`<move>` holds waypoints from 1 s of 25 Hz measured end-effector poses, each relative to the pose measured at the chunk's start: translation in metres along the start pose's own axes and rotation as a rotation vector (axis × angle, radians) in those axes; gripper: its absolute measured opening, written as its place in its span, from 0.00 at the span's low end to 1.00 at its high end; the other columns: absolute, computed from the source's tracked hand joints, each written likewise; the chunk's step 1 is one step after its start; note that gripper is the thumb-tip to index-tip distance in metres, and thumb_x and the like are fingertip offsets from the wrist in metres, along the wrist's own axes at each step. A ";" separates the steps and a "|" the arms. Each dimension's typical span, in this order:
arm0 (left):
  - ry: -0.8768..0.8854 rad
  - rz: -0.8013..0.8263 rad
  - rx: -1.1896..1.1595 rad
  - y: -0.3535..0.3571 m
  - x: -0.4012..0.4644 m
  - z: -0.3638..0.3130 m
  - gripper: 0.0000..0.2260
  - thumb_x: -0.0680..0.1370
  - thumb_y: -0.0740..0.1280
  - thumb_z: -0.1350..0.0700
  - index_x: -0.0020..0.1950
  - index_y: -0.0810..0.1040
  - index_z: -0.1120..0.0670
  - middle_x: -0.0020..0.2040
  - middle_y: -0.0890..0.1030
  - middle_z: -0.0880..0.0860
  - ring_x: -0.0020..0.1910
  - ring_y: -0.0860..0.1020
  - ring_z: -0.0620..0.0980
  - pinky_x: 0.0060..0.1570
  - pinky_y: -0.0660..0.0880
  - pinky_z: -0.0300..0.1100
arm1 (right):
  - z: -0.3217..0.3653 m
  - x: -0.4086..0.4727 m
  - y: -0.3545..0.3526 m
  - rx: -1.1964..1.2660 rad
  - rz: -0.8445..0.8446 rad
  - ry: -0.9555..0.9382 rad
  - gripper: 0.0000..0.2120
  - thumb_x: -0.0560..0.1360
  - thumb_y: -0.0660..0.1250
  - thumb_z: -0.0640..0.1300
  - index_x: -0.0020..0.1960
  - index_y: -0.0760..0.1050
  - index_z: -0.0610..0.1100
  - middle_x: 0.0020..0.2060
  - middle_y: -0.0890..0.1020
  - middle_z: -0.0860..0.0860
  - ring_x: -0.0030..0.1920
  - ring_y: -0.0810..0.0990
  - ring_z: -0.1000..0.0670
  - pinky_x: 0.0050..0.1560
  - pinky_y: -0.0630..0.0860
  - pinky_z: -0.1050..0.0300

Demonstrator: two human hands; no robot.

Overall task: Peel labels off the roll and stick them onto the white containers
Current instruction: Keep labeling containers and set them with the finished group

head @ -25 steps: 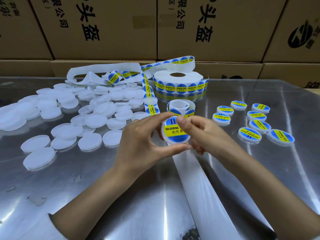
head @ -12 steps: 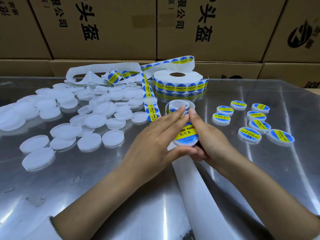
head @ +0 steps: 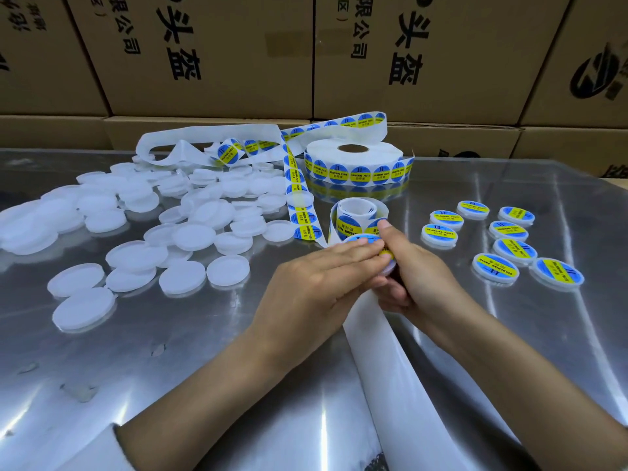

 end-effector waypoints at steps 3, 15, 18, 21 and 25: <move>-0.007 -0.002 0.022 -0.002 -0.006 0.005 0.09 0.72 0.71 0.64 0.52 0.84 0.57 0.51 0.84 0.51 0.50 0.83 0.47 0.46 0.81 0.45 | 0.004 0.006 -0.021 -0.186 -0.085 -0.011 0.28 0.79 0.56 0.58 0.23 0.64 0.47 0.17 0.64 0.50 0.19 0.60 0.52 0.24 0.58 0.61; -0.456 0.762 0.175 0.063 -0.051 0.064 0.29 0.74 0.56 0.32 0.71 0.66 0.44 0.72 0.66 0.44 0.73 0.58 0.43 0.73 0.48 0.47 | 0.023 0.015 -0.104 -1.002 -0.537 -0.128 0.09 0.76 0.60 0.51 0.43 0.74 0.46 0.44 0.80 0.46 0.48 0.78 0.41 0.42 0.70 0.52; -0.277 0.645 0.385 0.045 -0.030 0.039 0.28 0.73 0.52 0.28 0.52 0.79 0.46 0.45 0.81 0.46 0.50 0.76 0.47 0.54 0.69 0.42 | 0.013 0.039 -0.055 -0.737 -0.250 -0.263 0.14 0.78 0.60 0.51 0.37 0.77 0.47 0.34 0.81 0.49 0.42 0.79 0.45 0.46 0.74 0.48; -0.128 0.678 0.428 0.046 -0.023 0.012 0.29 0.74 0.50 0.29 0.42 0.77 0.52 0.34 0.77 0.50 0.38 0.73 0.52 0.33 0.62 0.43 | 0.009 0.058 -0.028 -0.546 -0.080 -0.279 0.18 0.80 0.58 0.52 0.35 0.78 0.49 0.34 0.81 0.54 0.40 0.78 0.50 0.50 0.74 0.46; -0.003 0.723 0.333 0.047 -0.022 -0.016 0.26 0.76 0.53 0.33 0.37 0.76 0.54 0.31 0.76 0.53 0.33 0.71 0.54 0.31 0.62 0.43 | 0.017 0.080 -0.024 -0.456 -0.071 -0.203 0.18 0.80 0.51 0.58 0.46 0.74 0.50 0.59 0.78 0.52 0.65 0.71 0.50 0.61 0.67 0.55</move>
Point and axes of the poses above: each hand's wrist, its own x-axis towards the middle knuckle, its own y-axis out of the palm, z = x × y, the point moved 10 cm from there along x, towards the middle knuckle
